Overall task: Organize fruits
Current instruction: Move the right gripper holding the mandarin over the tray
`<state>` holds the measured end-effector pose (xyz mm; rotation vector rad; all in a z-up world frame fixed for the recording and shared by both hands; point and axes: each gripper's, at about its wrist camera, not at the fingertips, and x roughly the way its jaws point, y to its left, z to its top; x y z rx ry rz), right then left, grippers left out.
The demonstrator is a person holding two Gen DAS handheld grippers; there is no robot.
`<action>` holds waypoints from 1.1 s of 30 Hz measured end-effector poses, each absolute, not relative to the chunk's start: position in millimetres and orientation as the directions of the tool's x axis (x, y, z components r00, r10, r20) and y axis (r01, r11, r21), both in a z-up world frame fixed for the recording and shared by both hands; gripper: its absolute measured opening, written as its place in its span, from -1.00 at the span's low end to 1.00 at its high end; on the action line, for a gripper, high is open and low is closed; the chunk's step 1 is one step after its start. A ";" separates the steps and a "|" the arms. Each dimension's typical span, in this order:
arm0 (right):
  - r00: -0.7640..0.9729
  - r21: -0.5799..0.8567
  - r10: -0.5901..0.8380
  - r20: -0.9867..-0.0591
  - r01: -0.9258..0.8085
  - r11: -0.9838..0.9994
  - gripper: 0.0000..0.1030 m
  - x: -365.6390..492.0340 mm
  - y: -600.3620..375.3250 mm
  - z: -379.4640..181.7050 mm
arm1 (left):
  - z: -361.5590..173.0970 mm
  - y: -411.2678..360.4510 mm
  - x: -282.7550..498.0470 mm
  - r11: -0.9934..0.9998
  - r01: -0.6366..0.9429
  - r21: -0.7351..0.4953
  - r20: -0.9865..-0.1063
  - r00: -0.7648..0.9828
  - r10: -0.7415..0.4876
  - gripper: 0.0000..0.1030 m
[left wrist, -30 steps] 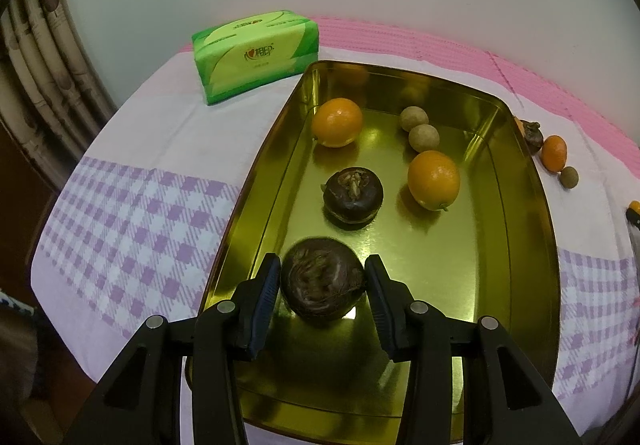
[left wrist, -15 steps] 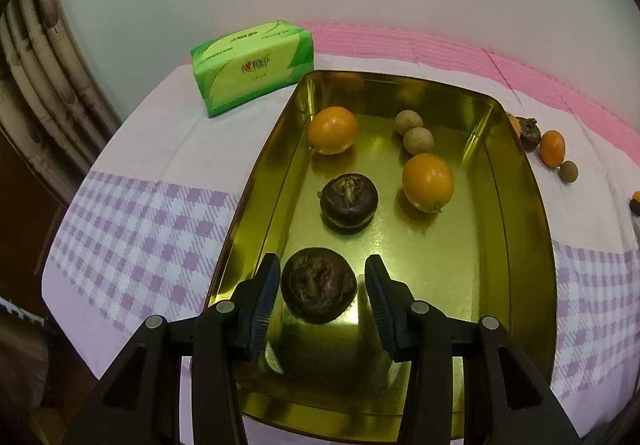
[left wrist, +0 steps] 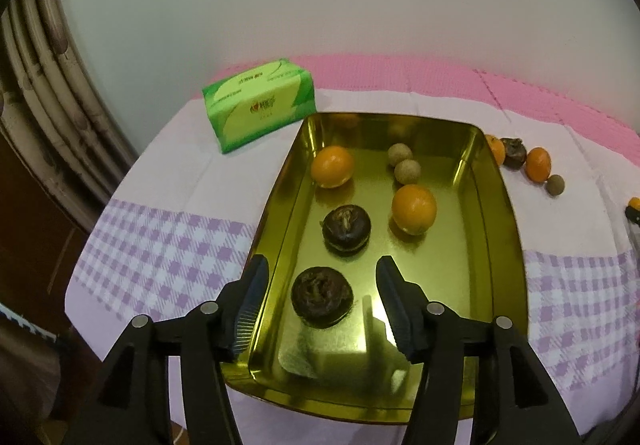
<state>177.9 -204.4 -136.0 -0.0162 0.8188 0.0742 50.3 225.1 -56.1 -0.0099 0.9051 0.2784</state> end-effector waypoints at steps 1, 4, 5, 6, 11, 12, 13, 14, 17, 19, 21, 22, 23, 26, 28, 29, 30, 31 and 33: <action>0.680 0.017 0.064 -0.730 -0.076 0.997 -0.26 175.1 -202.6 -136.0 | -55.3 224.6 49.8 0.964 -0.242 0.110 -0.775 0.586 0.236 0.16; 0.676 0.035 0.090 -0.732 -0.094 0.995 -0.26 168.2 -195.7 -135.8 | -52.0 222.6 48.1 0.964 -0.240 0.118 -0.770 0.591 0.241 0.20; 0.672 0.045 0.102 -0.733 -0.101 0.994 -0.26 166.1 -192.8 -135.7 | -51.0 222.3 47.5 0.964 -0.239 0.118 -0.769 0.592 0.241 0.20; 0.669 0.056 0.113 -0.734 -0.107 0.993 -0.26 164.2 -188.8 -136.0 | -50.1 222.0 46.6 0.963 -0.240 0.119 -0.768 0.593 0.242 0.21; 0.655 0.116 0.203 -0.728 -0.174 0.978 -0.26 148.9 -161.8 -129.6 | -47.2 223.0 44.9 0.960 -0.252 0.124 -0.767 0.589 0.254 0.22; 0.653 0.125 0.221 -0.724 -0.191 0.974 -0.26 146.4 -155.6 -127.0 | -46.4 223.4 44.6 0.959 -0.256 0.125 -0.767 0.589 0.257 0.22; 0.650 0.134 0.248 -0.718 -0.220 0.966 -0.26 143.1 -145.8 -121.9 | -45.6 223.8 44.4 0.958 -0.258 0.126 -0.766 0.588 0.259 0.22; 0.648 0.139 0.266 -0.713 -0.241 0.960 -0.26 140.9 -138.3 -117.6 | -44.9 224.0 44.4 0.957 -0.260 0.127 -0.765 0.588 0.261 0.22; 0.642 0.157 0.339 -0.688 -0.325 0.933 -0.26 132.7 -110.7 -100.2 | -43.4 225.1 43.2 0.956 -0.266 0.126 -0.763 0.590 0.265 0.23; 0.641 0.147 0.379 -0.668 -0.385 0.911 -0.26 126.7 -87.2 -85.8 | -42.1 225.6 42.8 0.954 -0.269 0.130 -0.760 0.591 0.270 0.23; 0.633 0.143 0.418 -0.651 -0.439 0.887 -0.26 119.4 -66.2 -73.4 | -40.6 225.6 42.2 0.953 -0.272 0.134 -0.757 0.593 0.275 0.23; 0.629 0.139 0.431 -0.647 -0.458 0.878 -0.26 111.7 -54.3 -69.1 | -39.9 225.7 41.7 0.952 -0.273 0.135 -0.755 0.594 0.277 0.23; 0.622 0.134 0.449 -0.642 -0.485 0.864 -0.26 107.1 -42.4 -63.3 | -39.2 226.0 41.3 0.952 -0.275 0.136 -0.754 0.594 0.279 0.23; 0.597 0.125 0.499 -0.628 -0.555 0.822 -0.26 96.6 -10.6 -49.8 | -37.0 227.0 40.1 0.949 -0.281 0.142 -0.749 0.596 0.289 0.24; 0.579 0.122 0.522 -0.627 -0.588 0.799 -0.26 93.4 6.2 -45.6 | -35.7 228.0 39.3 0.948 -0.286 0.143 -0.748 0.596 0.293 0.26; 0.567 0.124 0.533 -0.628 -0.603 0.788 -0.26 92.9 15.4 -44.6 | -34.8 229.0 38.9 0.946 -0.290 0.143 -0.747 0.596 0.295 0.26; 0.557 0.125 0.541 -0.630 -0.615 0.779 -0.26 93.1 23.0 -44.5 | -33.8 230.2 38.5 0.945 -0.294 0.142 -0.745 0.597 0.297 0.26; 0.551 0.125 0.545 -0.632 -0.622 0.773 -0.26 90.3 31.5 -45.1 | -32.9 231.2 38.3 0.944 -0.296 0.143 -0.744 0.598 0.300 0.27; 0.532 0.131 0.559 -0.636 -0.640 0.757 -0.26 87.8 45.8 -45.2 | -31.1 232.8 37.8 0.941 -0.306 0.147 -0.739 0.598 0.310 0.28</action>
